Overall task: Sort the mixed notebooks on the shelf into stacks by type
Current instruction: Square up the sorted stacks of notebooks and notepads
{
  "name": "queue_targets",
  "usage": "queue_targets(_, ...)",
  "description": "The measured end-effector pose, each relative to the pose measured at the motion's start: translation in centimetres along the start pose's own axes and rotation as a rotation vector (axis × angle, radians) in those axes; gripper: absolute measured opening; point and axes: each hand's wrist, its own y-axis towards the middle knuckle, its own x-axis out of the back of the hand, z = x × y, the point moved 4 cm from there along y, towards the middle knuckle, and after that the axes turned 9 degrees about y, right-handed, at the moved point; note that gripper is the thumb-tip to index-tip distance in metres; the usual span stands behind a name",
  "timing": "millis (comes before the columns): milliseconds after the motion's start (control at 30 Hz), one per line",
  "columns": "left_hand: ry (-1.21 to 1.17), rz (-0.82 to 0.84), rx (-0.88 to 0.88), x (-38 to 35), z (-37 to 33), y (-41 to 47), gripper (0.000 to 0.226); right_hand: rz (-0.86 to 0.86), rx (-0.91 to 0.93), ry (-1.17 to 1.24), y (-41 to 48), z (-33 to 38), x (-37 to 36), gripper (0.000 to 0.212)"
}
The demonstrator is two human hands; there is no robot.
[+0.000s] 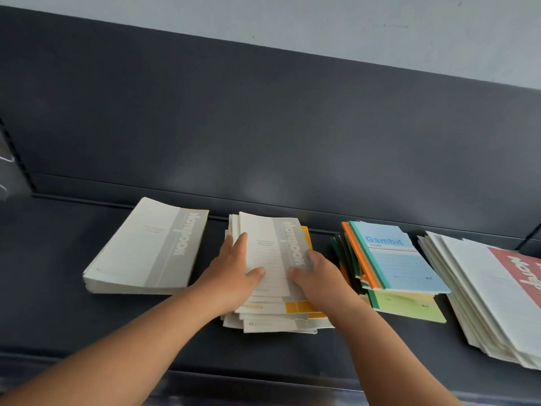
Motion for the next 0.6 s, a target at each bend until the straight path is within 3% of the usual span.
queue_targets(100,-0.085,-0.047,0.043,-0.4,0.0,0.2,0.07,0.017,0.02,0.026,-0.2,-0.3,0.1,0.055)
queue_targets(233,-0.382,-0.148,0.177,-0.2,0.5,0.3,0.056,0.027,0.067,0.002,-0.6,-0.9,-0.2,0.057)
queue_targets(333,-0.504,-0.101,0.289,-0.2,0.5,0.2,0.058,0.011,0.076,0.001,-0.8,-1.0,-0.4,0.062)
queue_targets(600,-0.772,0.042,0.445,0.2,1.1,0.4,0.021,-0.012,0.067,0.011,-1.1,-0.9,-0.5,0.064)
